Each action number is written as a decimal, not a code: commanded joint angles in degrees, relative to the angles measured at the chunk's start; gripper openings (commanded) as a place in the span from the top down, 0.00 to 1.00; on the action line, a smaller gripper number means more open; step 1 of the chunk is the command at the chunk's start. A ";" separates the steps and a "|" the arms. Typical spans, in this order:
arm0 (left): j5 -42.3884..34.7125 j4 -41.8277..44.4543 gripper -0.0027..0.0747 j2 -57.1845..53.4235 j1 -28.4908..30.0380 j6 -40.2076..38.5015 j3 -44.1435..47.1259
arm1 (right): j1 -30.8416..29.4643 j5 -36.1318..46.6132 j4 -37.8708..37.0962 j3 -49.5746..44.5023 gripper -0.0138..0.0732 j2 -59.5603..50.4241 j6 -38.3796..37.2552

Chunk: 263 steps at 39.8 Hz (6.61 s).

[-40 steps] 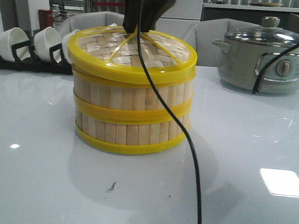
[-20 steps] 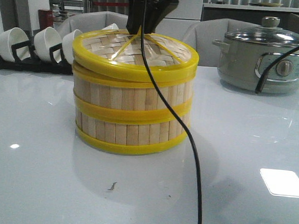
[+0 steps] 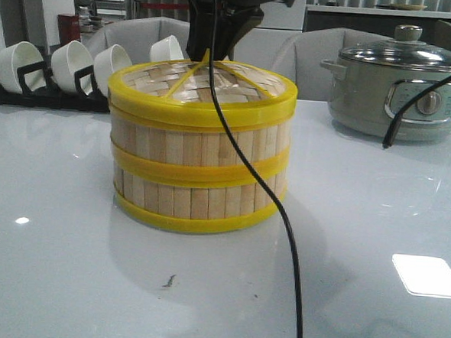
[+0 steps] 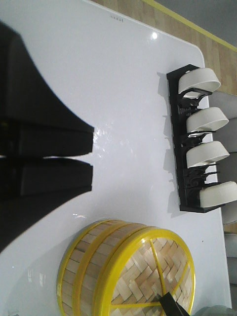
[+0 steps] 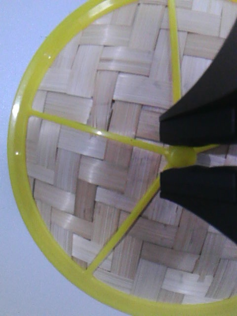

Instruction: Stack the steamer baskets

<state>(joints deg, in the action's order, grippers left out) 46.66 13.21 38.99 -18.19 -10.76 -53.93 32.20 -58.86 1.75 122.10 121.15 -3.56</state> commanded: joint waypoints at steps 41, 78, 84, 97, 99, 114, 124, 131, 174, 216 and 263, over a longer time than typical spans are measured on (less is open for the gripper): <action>-4.73 0.67 0.86 0.03 -0.05 -0.59 -1.51 | -0.31 6.33 1.06 2.06 0.49 -3.73 0.64; -4.73 0.67 0.86 0.03 -0.05 -0.59 -1.51 | -27.64 30.35 1.06 -46.54 0.50 -54.46 0.64; -4.73 0.67 0.86 0.03 -0.05 -0.59 -1.51 | -35.61 31.82 1.06 -60.10 0.50 -68.73 0.64; -4.73 0.67 0.86 0.03 -0.05 -0.59 -1.51 | -40.72 35.95 1.60 -82.86 0.50 -94.63 0.64; -4.73 0.67 0.86 0.03 -0.05 -0.59 -1.51 | -41.16 35.95 1.88 -85.06 0.50 -96.67 0.64; -4.73 0.67 0.86 0.03 -0.05 -0.59 -1.51 | -41.59 38.36 3.89 -91.85 0.77 -98.62 0.64; -4.73 0.67 0.86 0.03 -0.05 -0.59 -1.51 | -41.59 41.06 3.97 -91.85 0.78 -98.62 0.64; -4.73 0.67 0.86 0.03 -0.05 -0.59 -1.51 | -41.59 38.98 4.10 -91.85 0.78 -98.62 0.64; -8.47 2.24 0.86 0.15 0.29 -1.50 -1.51 | -41.59 38.31 4.10 -91.85 0.78 -98.62 0.64; -48.62 -9.65 0.86 -40.07 16.63 -1.50 49.81 | -41.59 38.29 4.10 -91.85 0.78 -98.62 0.64; -52.41 -12.44 0.86 -40.07 16.63 8.27 54.40 | -41.59 38.30 4.10 -91.85 0.78 -98.56 0.64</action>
<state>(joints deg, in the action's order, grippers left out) -0.39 1.53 -0.23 -1.72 -4.49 0.32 -9.06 -25.27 5.59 28.75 22.04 -3.56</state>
